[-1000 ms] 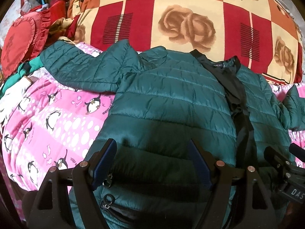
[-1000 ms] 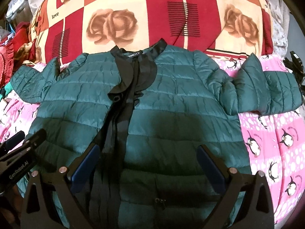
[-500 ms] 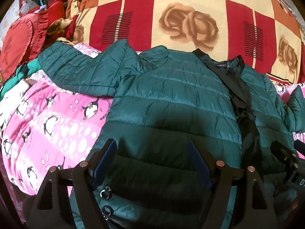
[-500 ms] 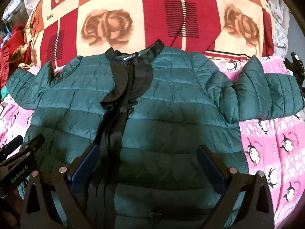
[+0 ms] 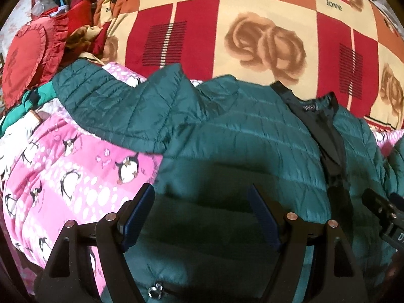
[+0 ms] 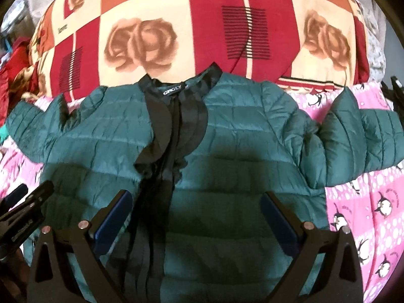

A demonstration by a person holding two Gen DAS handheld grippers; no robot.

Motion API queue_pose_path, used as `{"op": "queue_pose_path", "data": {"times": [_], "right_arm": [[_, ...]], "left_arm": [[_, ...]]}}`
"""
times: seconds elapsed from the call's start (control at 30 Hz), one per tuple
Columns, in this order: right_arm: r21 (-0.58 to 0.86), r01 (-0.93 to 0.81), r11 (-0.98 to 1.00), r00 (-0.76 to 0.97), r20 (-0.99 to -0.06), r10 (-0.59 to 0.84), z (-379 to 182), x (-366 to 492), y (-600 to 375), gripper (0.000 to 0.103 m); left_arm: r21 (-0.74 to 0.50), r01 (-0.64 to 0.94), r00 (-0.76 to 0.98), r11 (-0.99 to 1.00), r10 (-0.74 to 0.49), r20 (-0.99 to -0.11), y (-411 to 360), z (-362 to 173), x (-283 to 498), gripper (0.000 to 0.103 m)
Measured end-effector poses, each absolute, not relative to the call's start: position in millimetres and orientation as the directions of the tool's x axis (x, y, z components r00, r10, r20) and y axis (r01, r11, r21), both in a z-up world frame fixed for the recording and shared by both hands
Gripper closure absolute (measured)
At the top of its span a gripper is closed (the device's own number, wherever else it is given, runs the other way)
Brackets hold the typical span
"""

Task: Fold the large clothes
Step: 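Move the left tool to the sleeve nearest it and grasp it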

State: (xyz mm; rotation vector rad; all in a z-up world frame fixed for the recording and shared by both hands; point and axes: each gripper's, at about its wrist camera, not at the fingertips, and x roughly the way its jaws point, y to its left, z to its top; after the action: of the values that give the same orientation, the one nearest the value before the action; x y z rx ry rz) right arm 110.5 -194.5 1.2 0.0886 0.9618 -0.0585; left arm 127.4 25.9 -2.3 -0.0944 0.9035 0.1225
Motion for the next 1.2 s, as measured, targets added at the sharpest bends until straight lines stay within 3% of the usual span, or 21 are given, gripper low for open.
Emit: {"op": "queue_pose_path", "data": {"times": [0.57, 0.8, 1.03, 1.2], "right_arm": [[0.086, 0.09, 0.992, 0.547, -0.837, 0.023, -16, 137, -188, 0.0], [0.109, 0.077, 0.991, 0.532, -0.845, 0.052, -21, 137, -187, 0.0], [0.1, 0.041, 0.994, 0.535, -0.842, 0.063, -18, 136, -179, 0.0], [0.108, 0.032, 0.994, 0.518, -0.852, 0.076, -22, 137, -176, 0.0]], "left_arm": [[0.0, -0.247, 0.641, 0.969, 0.164, -0.75, 84, 12, 166, 0.053], [-0.055, -0.389, 0.656, 0.919, 0.234, -0.718, 167, 22, 184, 0.053], [-0.019, -0.579, 0.58, 0.815, 0.395, -0.713, 258, 6, 219, 0.053], [-0.044, -0.663, 0.537, 0.747, 0.434, -0.723, 309, 4, 235, 0.053]]}}
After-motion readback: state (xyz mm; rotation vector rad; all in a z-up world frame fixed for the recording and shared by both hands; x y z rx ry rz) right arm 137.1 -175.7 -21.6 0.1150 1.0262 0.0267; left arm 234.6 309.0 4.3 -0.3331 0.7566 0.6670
